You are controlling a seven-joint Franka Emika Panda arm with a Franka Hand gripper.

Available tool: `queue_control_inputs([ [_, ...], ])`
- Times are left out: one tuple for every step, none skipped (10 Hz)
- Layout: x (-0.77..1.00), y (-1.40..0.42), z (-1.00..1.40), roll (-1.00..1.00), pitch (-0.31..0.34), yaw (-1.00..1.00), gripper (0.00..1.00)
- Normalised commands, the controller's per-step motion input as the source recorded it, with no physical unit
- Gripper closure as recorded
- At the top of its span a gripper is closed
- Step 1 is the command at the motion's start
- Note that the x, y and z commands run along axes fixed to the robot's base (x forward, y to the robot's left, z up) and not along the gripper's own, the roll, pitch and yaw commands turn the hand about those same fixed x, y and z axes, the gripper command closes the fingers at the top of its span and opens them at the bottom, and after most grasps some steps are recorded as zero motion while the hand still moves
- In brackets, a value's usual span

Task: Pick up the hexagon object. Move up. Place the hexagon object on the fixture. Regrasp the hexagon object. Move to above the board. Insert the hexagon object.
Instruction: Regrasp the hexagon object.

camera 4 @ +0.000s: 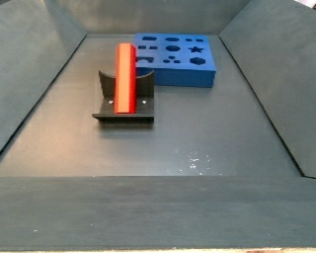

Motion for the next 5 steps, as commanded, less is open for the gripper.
queue_control_inputs([
  [0.12, -0.05, -0.01, 0.34, 0.142, 0.24, 0.0],
  [0.11, -0.04, 0.0, 0.24, 0.103, 0.25, 0.0],
  [0.1, -0.05, 0.0, 0.2, 0.06, 0.24, 0.0],
  [0.09, -0.05, -0.01, 0.18, 0.026, 0.22, 0.0],
  [0.1, -0.05, -0.01, 0.17, 0.016, 0.2, 0.0],
])
